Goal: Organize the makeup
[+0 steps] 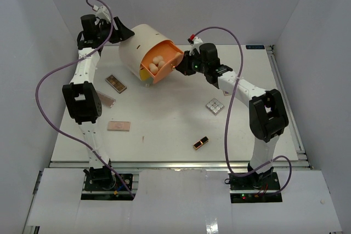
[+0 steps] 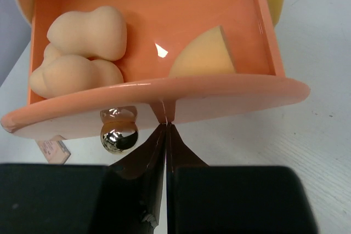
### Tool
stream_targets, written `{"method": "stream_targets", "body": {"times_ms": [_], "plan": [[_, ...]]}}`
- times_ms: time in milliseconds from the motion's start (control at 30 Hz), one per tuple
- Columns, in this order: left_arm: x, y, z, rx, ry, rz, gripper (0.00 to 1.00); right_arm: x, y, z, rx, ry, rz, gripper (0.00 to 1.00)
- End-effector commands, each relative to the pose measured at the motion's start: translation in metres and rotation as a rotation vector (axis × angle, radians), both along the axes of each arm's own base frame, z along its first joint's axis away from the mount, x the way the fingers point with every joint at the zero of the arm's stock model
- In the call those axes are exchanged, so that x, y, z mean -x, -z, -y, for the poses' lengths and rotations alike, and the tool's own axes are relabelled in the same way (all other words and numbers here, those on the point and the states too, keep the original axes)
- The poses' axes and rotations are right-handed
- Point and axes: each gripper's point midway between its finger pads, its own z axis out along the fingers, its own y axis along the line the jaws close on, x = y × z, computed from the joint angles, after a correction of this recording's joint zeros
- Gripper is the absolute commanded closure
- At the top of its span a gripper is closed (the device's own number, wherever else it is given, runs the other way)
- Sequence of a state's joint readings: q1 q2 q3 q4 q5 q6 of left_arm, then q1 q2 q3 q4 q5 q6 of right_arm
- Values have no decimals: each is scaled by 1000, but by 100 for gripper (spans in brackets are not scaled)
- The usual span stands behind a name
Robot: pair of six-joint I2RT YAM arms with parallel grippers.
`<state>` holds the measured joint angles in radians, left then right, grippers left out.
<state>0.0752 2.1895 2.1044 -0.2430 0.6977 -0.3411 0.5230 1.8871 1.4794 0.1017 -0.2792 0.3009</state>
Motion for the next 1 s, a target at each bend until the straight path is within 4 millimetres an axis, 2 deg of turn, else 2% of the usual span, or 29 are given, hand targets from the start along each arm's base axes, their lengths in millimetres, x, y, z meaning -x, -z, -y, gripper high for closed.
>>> {"method": "stream_targets", "body": {"times_ms": [0, 200, 267, 333, 467, 600, 733, 800, 833, 967], "plan": [[22, 13, 31, 34, 177, -2, 26, -19, -39, -28, -58, -5, 72, 92], [32, 36, 55, 21, 238, -36, 26, -40, -58, -52, -79, -28, 126, 92], [34, 44, 54, 15, 235, -50, 26, -46, -61, -61, -86, -40, 144, 92], [37, 52, 70, 3, 255, -60, 26, -52, -55, -69, -82, -48, 153, 91], [40, 64, 73, 2, 249, -90, 26, -66, -54, -78, -94, -54, 199, 86], [38, 70, 70, -7, 226, -102, 25, -65, -47, -75, -85, -71, 203, 80], [30, 65, 61, -3, 174, -106, 25, -47, -39, -57, -60, -124, 202, 75], [27, 62, 58, 10, 153, -113, 25, -40, -33, -48, -48, -151, 202, 68], [26, 60, 57, 10, 146, -111, 25, -38, -36, -40, -53, -165, 212, 65], [23, 56, 55, 19, 134, -107, 25, -27, -10, -34, -56, -235, 180, 50]]}}
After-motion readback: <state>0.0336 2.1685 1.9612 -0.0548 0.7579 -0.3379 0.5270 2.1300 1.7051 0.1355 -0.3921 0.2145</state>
